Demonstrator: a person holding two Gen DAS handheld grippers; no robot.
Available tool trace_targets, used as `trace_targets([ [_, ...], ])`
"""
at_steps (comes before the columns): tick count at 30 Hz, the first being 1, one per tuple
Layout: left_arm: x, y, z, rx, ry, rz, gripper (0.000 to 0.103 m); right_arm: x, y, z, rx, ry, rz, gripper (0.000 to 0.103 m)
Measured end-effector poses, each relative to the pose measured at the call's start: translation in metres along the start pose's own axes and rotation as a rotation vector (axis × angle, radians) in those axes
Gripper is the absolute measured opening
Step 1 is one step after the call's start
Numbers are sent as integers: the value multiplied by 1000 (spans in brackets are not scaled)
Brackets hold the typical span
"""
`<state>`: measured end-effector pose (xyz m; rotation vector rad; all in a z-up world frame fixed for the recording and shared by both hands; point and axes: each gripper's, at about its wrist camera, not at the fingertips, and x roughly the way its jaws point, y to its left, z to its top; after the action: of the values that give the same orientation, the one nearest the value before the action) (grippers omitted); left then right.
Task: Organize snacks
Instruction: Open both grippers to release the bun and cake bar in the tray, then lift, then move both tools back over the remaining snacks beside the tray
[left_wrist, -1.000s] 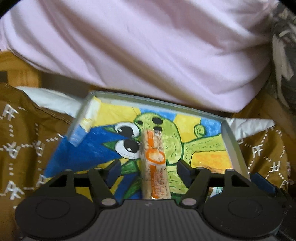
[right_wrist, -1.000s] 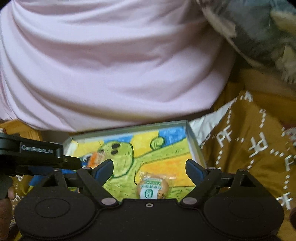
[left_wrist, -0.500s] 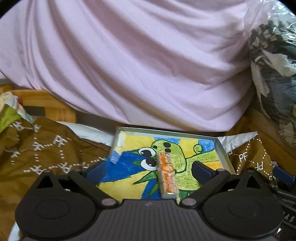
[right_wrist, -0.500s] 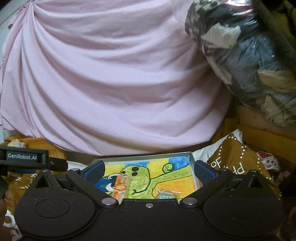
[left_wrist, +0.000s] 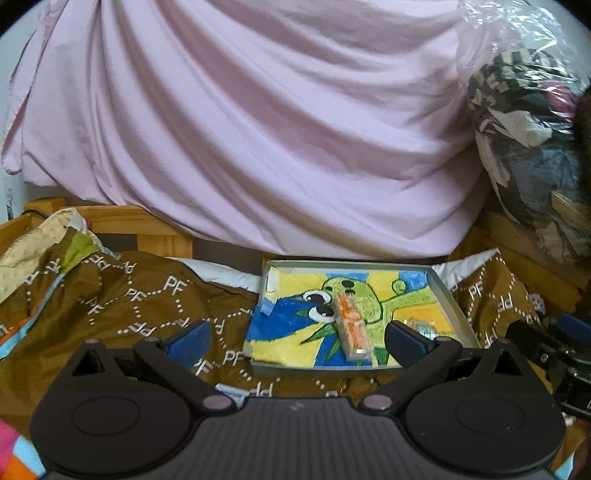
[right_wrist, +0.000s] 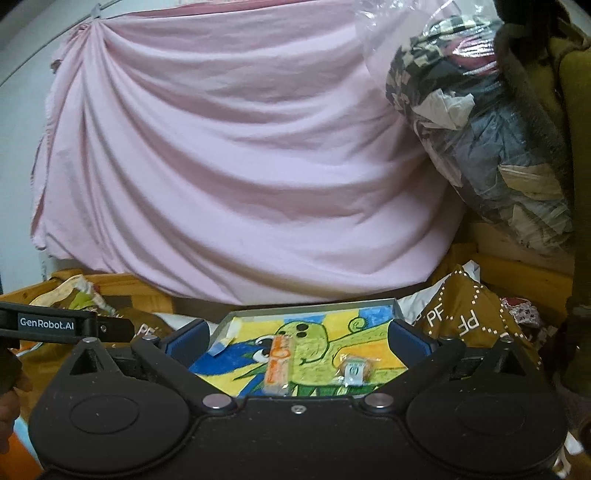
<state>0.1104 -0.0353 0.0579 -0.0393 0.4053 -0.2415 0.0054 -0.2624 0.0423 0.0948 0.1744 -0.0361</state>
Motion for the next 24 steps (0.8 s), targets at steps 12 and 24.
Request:
trace_targets([
  [12,-34,19,-41,14,110,15,103,-33,23,-27,-48,117,50,102],
  [24,-28,20,-65,104,305,60,103,-21,43,-49,-81,288,101,102],
])
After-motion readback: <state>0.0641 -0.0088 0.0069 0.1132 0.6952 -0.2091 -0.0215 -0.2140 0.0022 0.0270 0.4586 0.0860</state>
